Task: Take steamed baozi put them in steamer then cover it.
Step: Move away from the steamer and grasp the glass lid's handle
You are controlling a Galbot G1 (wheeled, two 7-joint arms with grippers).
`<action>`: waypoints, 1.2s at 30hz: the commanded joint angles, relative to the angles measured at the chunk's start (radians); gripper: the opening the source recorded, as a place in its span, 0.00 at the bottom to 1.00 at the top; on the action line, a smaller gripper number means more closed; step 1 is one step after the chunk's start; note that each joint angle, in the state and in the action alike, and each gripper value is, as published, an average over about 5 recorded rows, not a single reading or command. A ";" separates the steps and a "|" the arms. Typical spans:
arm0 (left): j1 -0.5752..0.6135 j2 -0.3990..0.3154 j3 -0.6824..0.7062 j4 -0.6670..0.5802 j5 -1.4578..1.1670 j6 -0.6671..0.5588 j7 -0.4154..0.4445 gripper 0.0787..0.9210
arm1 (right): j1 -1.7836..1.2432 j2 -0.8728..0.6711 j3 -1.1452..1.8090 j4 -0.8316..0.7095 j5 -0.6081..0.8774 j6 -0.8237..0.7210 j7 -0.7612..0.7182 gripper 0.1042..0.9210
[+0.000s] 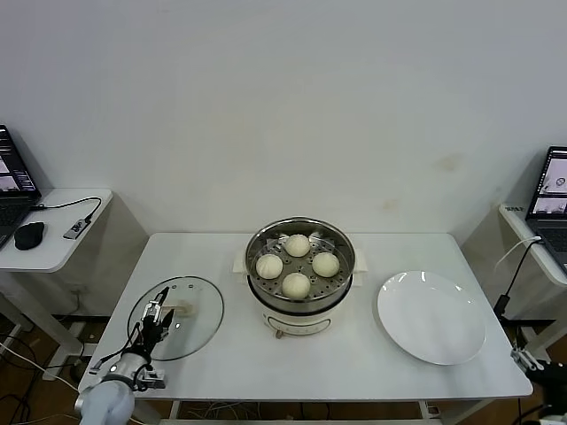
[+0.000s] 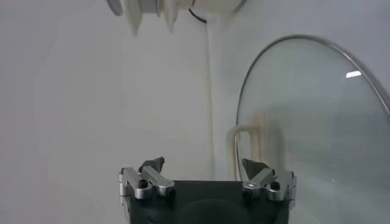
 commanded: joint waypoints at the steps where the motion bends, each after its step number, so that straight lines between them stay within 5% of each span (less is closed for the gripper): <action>1: -0.068 0.002 0.008 0.066 0.013 0.003 0.001 0.88 | -0.007 0.006 0.005 -0.007 -0.005 0.005 0.001 0.88; 20: -0.131 -0.011 0.021 0.159 0.001 -0.006 -0.001 0.88 | 0.003 0.015 -0.020 -0.039 -0.033 0.013 -0.004 0.88; 36: -0.145 -0.016 0.041 0.215 -0.053 -0.034 -0.035 0.36 | -0.005 0.022 -0.053 -0.039 -0.060 0.032 -0.021 0.88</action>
